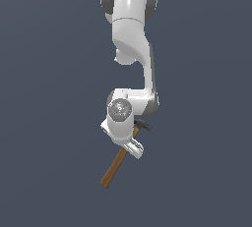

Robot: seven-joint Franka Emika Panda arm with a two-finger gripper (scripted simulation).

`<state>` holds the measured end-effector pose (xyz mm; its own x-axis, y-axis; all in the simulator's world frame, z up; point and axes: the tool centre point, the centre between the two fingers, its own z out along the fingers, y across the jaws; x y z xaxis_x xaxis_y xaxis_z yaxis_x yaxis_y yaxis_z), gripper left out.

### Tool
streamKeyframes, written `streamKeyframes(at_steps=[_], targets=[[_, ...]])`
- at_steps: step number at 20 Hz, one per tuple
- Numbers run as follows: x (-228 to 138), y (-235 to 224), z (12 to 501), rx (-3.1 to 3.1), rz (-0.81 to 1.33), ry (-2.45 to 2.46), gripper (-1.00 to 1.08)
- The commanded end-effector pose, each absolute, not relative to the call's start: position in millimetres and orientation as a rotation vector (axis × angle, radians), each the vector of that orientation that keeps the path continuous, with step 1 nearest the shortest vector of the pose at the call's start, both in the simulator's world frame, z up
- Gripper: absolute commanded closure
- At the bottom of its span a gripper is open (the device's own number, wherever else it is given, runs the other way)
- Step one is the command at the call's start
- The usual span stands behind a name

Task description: Pick up the object and move it to a goal position.

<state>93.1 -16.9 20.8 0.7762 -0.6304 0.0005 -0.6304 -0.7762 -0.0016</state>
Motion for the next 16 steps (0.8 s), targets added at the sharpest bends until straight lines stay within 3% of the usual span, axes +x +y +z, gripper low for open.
streamKeyframes(at_steps=[1,3,4,16], targets=[[93.2,-18.0,16.0,-2.960,0.000,1.053,-0.92],[93.7,-18.1,16.7,-2.960,0.000,1.053,-0.92],[93.7,-18.1,16.7,-2.960,0.000,1.053,1.08],[94.4,-15.3,19.0,-2.959,-0.001,1.049,1.08]])
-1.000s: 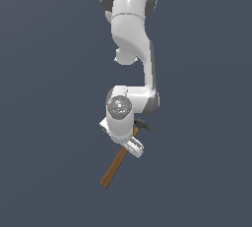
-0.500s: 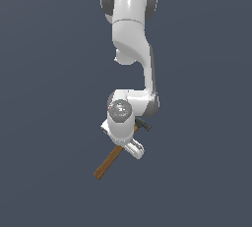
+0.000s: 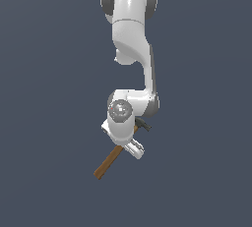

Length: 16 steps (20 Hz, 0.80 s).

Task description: Pick up the object and move it to a goal position.

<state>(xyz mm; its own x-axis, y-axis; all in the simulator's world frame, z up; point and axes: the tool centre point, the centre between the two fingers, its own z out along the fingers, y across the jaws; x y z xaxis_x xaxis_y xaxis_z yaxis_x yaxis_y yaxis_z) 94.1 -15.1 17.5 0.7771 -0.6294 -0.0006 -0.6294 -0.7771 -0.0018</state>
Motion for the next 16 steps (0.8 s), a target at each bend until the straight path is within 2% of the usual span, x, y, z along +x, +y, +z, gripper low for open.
streamKeyframes(at_steps=[1,8,16], targets=[[95,-15,21,-2.959,-0.001,1.049,1.08],[99,-1,56,-2.959,-0.001,1.050,1.08],[108,27,131,-2.960,-0.001,1.052,1.08]])
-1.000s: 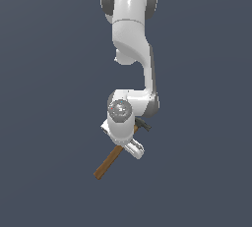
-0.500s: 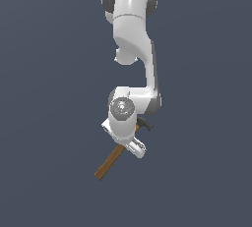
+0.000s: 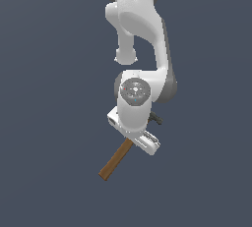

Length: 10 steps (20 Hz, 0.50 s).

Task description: Pick up the object and move it to a goal position.

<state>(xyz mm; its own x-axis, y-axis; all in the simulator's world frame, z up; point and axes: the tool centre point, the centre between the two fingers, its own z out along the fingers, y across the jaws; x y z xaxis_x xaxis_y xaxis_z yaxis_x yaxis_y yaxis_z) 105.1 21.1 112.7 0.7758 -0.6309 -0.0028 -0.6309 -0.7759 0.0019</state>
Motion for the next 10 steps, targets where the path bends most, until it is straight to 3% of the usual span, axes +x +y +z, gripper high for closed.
streamKeyframes(at_steps=[1,10], targets=[[109,31,141,2.960,0.001,-1.053,1.08],[122,61,221,2.960,0.001,-1.053,1.08]])
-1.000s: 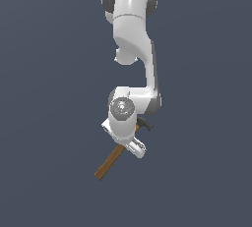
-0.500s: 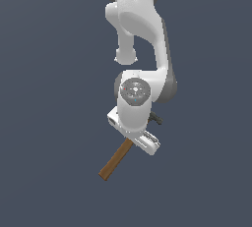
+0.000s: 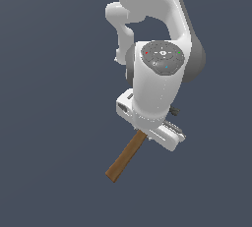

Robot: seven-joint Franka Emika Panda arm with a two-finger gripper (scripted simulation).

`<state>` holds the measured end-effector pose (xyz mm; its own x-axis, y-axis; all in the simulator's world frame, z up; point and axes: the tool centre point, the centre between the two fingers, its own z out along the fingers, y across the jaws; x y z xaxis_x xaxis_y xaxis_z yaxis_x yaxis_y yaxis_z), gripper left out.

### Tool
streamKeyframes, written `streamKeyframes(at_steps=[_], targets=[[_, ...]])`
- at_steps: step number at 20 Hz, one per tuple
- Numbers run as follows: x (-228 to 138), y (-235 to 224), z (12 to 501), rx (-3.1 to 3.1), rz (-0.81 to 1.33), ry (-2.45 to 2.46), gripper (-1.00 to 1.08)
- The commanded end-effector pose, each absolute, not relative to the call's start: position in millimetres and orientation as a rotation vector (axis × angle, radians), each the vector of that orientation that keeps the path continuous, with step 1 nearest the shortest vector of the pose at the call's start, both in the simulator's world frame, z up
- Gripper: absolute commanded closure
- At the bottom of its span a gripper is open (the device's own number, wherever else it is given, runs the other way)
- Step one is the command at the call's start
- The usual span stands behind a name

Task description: Pick up the object and move it to a goal position.

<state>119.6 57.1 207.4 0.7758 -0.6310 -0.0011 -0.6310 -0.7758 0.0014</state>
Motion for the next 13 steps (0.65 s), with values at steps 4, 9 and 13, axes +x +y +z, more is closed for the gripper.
streamKeyframes(at_steps=[4,9,13], targets=[[126,69,240,2.959,0.001,-1.053,1.08],[129,74,253,2.959,0.001,-1.053,1.08],[129,75,256,2.960,0.000,-1.053,1.08]])
